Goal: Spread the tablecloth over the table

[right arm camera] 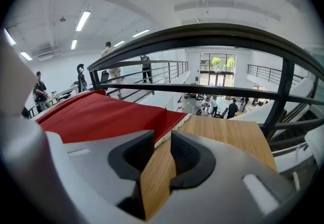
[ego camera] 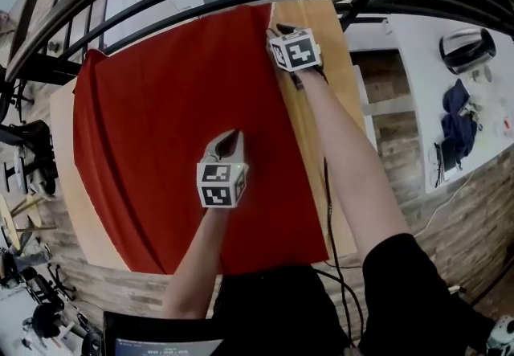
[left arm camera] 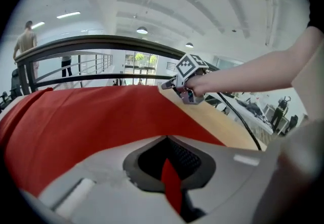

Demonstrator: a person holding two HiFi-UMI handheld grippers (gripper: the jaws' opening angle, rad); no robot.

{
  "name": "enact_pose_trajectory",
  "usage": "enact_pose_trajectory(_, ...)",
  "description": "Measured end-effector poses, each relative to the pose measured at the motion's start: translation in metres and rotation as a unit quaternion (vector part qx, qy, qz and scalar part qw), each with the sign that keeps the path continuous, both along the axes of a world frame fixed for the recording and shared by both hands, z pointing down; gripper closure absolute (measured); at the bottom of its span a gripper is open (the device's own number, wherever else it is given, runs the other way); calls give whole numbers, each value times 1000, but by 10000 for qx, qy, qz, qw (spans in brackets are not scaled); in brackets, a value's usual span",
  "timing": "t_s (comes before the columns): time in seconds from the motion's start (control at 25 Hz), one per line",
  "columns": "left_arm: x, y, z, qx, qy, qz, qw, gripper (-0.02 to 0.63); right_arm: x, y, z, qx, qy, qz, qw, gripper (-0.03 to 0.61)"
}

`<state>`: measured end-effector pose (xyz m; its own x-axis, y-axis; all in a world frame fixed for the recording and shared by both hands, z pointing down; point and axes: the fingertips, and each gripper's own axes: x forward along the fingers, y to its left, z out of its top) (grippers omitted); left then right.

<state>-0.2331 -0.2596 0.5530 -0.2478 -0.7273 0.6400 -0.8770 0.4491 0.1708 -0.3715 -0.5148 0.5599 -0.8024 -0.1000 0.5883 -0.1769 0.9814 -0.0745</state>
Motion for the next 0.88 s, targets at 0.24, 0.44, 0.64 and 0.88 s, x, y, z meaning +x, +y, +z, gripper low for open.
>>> enact_pose_trajectory(0.24, -24, -65, 2, 106, -1, 88, 9999, 607, -21, 3, 20, 79, 682, -610, 9958, 388)
enact_pose_trajectory(0.44, -69, -110, -19, 243, -235, 178, 9993, 607, -24, 13, 24, 214, 912, -1067, 9899, 459)
enact_pose_trajectory(0.64, -92, -103, -19, 194, -253, -155, 9994, 607, -21, 11, 21, -198, 840, -1203, 9890, 558)
enact_pose_trajectory(0.88, -131, -82, 8, -347, -227, -277, 9988, 602, -10, -10, 12, 340, 1075, -1616, 9804, 558)
